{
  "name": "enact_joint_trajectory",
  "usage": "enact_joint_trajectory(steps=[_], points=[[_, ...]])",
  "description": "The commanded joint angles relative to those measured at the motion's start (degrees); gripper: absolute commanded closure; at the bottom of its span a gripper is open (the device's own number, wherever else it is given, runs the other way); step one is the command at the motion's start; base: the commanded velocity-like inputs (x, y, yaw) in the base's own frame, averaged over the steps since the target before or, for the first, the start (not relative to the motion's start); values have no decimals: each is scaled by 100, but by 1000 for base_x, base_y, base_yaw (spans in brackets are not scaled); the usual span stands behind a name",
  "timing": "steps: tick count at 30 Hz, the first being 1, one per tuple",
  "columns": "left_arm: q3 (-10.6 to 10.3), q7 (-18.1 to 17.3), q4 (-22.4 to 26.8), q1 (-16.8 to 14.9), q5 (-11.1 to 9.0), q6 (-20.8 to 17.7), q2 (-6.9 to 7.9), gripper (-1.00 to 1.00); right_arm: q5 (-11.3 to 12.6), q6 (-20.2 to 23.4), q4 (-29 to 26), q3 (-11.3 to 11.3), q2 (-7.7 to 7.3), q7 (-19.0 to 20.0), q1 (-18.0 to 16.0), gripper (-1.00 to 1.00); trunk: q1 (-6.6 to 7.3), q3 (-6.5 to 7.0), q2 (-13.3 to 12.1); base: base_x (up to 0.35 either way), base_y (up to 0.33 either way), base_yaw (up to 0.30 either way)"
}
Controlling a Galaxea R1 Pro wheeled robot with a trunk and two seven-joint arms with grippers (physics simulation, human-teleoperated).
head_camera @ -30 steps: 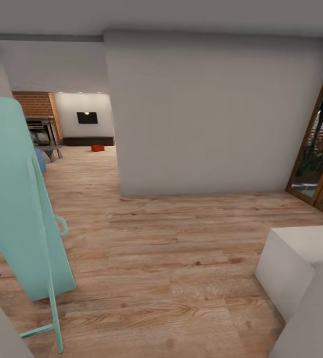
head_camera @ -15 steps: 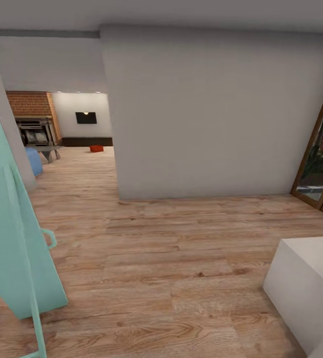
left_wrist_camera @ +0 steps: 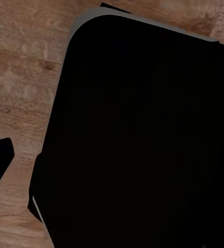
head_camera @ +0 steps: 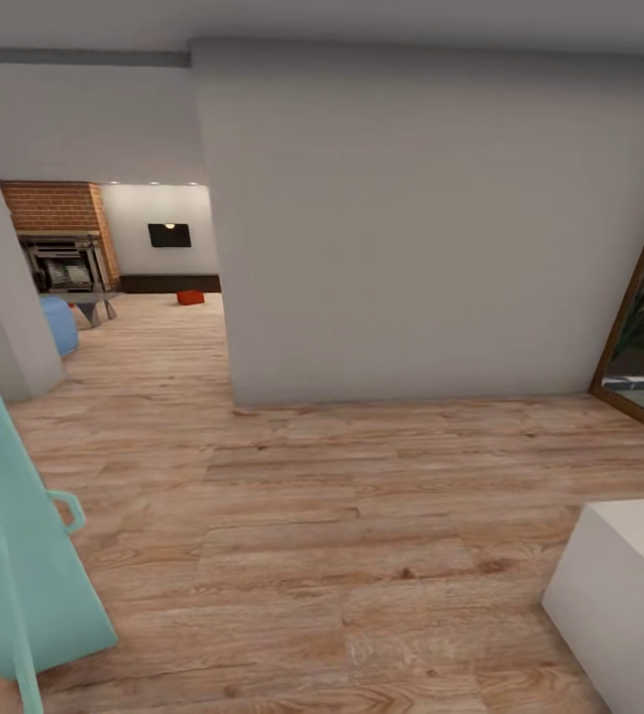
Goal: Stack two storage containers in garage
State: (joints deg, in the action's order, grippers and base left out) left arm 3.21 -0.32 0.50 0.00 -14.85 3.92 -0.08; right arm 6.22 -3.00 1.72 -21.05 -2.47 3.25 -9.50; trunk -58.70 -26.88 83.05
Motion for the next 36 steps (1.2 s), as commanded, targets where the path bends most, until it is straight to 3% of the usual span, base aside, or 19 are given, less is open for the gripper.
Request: enact_joint_trajectory(steps=[1,36], points=[[30,6,3,0,-9,12,-1,-100,62,-36,19,-41,-1,34,-8,-100,-3,-5,2,322,0,0],[83,49,11,-1,-78,-24,78,-100,-6,-43,15,-48,-33,45,-8,-100,-3,-5,2,322,0,0]])
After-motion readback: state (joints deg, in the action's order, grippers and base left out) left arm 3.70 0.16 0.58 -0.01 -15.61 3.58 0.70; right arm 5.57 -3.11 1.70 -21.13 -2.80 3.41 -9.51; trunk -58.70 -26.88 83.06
